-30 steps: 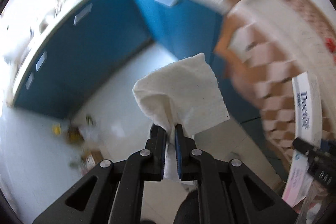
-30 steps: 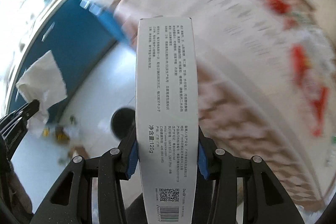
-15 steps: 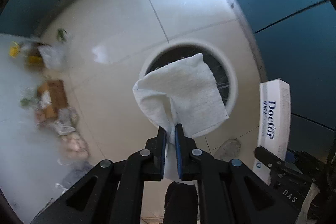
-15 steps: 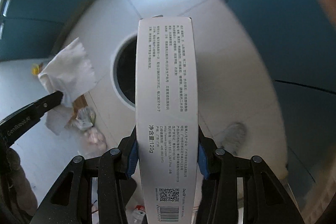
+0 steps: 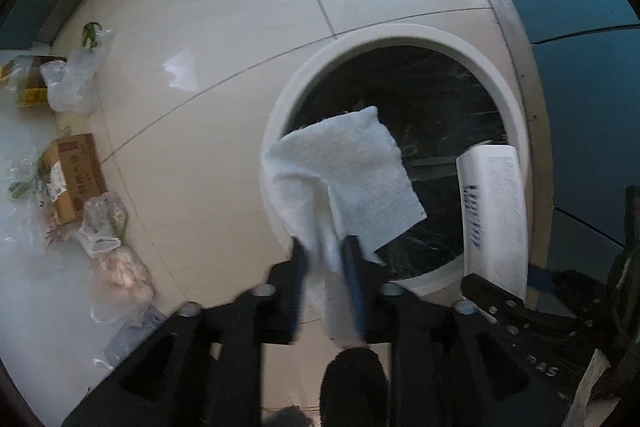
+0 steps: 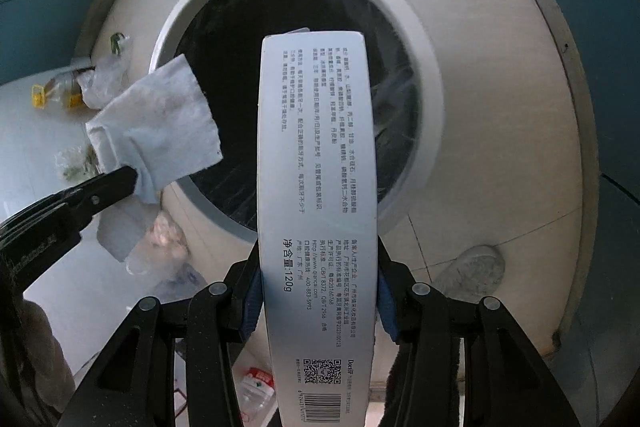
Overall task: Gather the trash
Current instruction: 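Carry tissue and box to the floor bin and open both tools over it, then move both tools back from the bin to the counter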
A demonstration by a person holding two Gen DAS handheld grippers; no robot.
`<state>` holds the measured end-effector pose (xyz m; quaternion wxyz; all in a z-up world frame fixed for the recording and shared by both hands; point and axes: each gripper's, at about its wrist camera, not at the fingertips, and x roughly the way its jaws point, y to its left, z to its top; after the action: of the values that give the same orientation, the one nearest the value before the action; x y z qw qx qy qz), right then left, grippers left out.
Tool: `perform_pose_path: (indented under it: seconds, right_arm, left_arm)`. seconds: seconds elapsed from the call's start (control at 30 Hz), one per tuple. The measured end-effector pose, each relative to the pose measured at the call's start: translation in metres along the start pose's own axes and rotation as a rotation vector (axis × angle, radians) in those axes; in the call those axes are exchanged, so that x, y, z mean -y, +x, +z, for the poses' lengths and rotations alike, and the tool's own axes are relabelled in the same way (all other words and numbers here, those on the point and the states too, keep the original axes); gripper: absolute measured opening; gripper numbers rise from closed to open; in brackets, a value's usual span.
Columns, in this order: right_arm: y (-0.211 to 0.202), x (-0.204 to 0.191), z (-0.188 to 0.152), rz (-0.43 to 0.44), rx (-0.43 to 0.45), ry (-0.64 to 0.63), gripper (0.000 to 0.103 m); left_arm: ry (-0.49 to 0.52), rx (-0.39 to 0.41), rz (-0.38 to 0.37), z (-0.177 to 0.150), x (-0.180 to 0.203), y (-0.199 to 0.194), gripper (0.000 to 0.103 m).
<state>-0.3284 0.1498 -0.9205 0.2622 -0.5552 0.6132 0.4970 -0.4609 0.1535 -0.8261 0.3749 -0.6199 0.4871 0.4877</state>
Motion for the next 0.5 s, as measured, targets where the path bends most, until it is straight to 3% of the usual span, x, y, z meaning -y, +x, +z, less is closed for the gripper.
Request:
perform_pose_path:
  seconds: [0.03, 0.07, 0.1, 0.17, 0.23, 0.33, 0.5]
  right_arm:
    - [0.0, -0.004, -0.001, -0.008, 0.003, -0.002, 0.074]
    - [0.003, -0.004, 0.002, -0.019, 0.008, -0.002, 0.077]
    - [0.002, -0.006, 0.002, -0.035, 0.011, 0.0, 0.08]
    - [0.001, -0.005, 0.007, -0.042, 0.011, 0.011, 0.083]
    - [-0.002, -0.004, 0.007, -0.063, 0.015, 0.018, 0.092]
    - [-0.014, -0.004, 0.009, -0.127, 0.044, 0.013, 0.103]
    - [-0.037, -0.013, 0.0, -0.217, 0.105, -0.015, 0.103]
  left_arm:
    - [-0.004, 0.016, 0.003, 0.0, -0.002, -0.003, 0.045]
    - [-0.008, 0.033, 0.014, -0.002, -0.005, -0.007, 0.066]
    - [-0.014, 0.049, 0.03, -0.003, -0.008, -0.01, 0.08]
    - [-0.014, 0.082, 0.051, -0.004, -0.011, -0.016, 0.084]
    - [-0.016, 0.103, 0.075, -0.007, -0.014, -0.022, 0.1]
    - [-0.014, 0.147, 0.123, -0.013, -0.019, -0.03, 0.103]
    - [-0.037, 0.19, 0.132, -0.03, -0.028, -0.046, 0.103]
